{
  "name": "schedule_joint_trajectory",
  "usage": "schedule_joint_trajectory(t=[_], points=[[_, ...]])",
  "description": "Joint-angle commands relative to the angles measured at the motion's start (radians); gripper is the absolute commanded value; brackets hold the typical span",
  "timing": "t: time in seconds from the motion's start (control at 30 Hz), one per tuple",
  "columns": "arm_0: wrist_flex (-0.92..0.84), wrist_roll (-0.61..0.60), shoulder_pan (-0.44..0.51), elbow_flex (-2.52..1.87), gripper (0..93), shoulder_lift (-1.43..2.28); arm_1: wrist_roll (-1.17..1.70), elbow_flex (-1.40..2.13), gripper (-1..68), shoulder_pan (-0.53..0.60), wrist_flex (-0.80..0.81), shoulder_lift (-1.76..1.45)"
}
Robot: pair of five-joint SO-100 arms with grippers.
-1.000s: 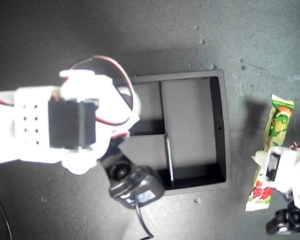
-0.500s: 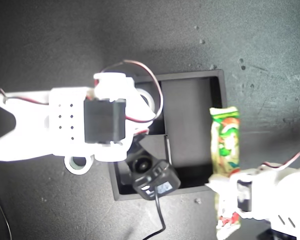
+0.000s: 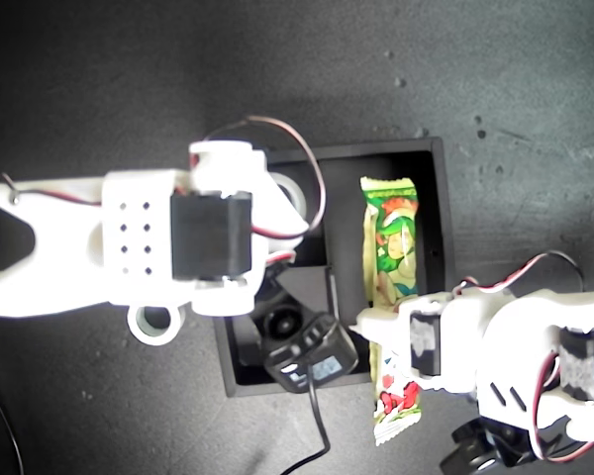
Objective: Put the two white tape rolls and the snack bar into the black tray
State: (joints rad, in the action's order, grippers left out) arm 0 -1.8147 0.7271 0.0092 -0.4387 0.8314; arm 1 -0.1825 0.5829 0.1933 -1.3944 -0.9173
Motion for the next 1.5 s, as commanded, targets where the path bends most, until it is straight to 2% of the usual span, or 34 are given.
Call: schedule_joint_trajectory(t=[0.0,0.23,0.33,0.37,0.43,0.57,0.6,0.73,0.87,0.97,1.13,1.47], points=[[-0.018,-0.003,0.025,-0.014,17.8,0.086,-0.011,-0.031,31.5,0.000,-0.044,-0.014],[-0.018,0.012,0.040,-0.094,19.2,0.206,-0.012,-0.101,29.6,0.011,-0.179,-0.014],[-0.020,0.038,0.072,-0.222,19.3,0.370,-0.043,-0.264,25.5,0.018,-0.341,-0.014],[-0.020,0.060,0.094,-0.282,19.4,0.443,-0.064,-0.345,22.9,0.023,-0.408,-0.014],[-0.020,0.127,0.152,-0.417,19.4,0.600,-0.109,-0.272,17.6,0.049,-0.407,-0.135],[-0.014,0.328,0.331,-0.638,19.0,0.864,-0.250,-0.161,1.5,0.084,-0.407,-0.336],[-0.002,0.387,0.379,-0.692,18.6,0.916,-0.302,-0.121,0.0,0.083,-0.407,-0.383],[0.178,0.578,0.534,-0.988,15.6,1.081,-0.522,0.089,-0.2,0.054,-0.407,-0.561],[0.495,0.664,0.601,-1.322,12.6,1.183,-0.690,0.327,-0.3,-0.003,-0.382,-0.690],[0.692,0.692,0.612,-1.511,11.2,1.250,-0.758,0.518,-0.3,-0.034,-0.302,-0.795],[0.859,0.686,0.557,-1.726,12.0,1.321,-0.845,0.891,-0.3,-0.052,-0.133,-1.075],[0.953,0.607,0.463,-1.793,12.9,1.299,-1.014,1.427,-0.3,0.008,0.098,-1.390]])
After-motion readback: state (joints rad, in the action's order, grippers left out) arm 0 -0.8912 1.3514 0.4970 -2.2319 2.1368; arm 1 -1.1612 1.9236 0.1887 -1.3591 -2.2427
